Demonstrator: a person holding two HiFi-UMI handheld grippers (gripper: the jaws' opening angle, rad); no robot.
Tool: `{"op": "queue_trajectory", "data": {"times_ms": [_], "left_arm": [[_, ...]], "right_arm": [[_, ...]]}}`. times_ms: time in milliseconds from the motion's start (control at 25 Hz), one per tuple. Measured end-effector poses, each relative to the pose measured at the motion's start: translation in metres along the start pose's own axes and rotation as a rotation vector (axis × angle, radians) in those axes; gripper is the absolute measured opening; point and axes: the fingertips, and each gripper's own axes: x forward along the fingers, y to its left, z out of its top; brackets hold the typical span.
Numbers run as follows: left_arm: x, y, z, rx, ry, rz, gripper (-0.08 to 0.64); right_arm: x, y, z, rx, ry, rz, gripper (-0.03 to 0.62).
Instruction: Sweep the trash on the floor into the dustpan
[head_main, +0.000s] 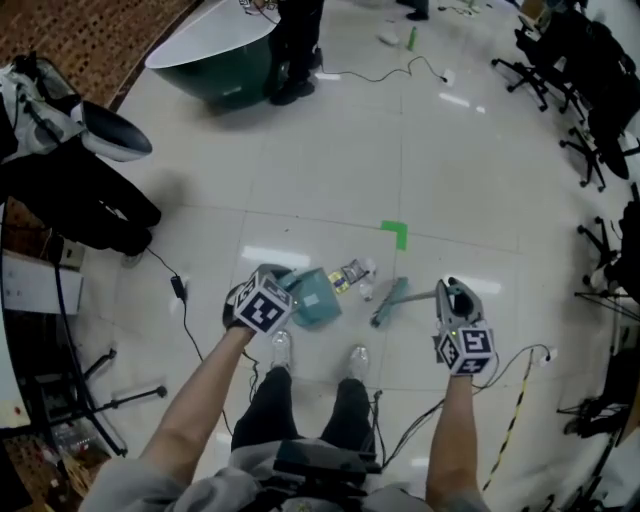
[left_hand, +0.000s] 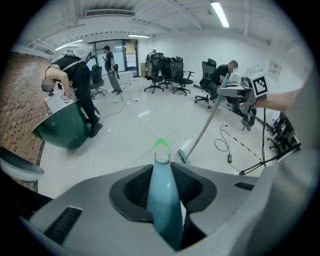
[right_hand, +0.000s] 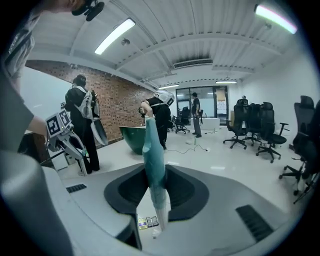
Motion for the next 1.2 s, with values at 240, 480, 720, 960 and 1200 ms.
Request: {"op": "queue_trajectory", "data": {"times_ms": [240, 480, 720, 960, 1200], "left_arm": [[0.028, 0.029, 0.028, 0.071, -0.010, -0.017, 0.115], [0.035, 0.027, 0.037, 0.067, -0.010, -0.043, 0.117], [0.032, 0.024, 0.043, 0.076, -0.020, -0.048, 0.117], [0.032, 0.020, 0.046, 0.081, -0.023, -0.052, 0.117], [0.030, 0.020, 0.039, 0.083, -0.010, -0.063, 0.117]], "right_arm": [[0.065, 0.042, -0.006, 0.004, 0.027, 0.015, 0.095], [0.089, 0.068, 0.007, 0.174, 0.003, 0.070, 0.105], [0.102, 0.103, 0.017, 0.248, -0.001, 0.147, 0.109], [0.094, 0.132, 0.029, 0.319, -0.001, 0.250, 0.110], [0.077, 0.148, 0.049, 0.293, -0.039, 0.378, 0.106]]}}
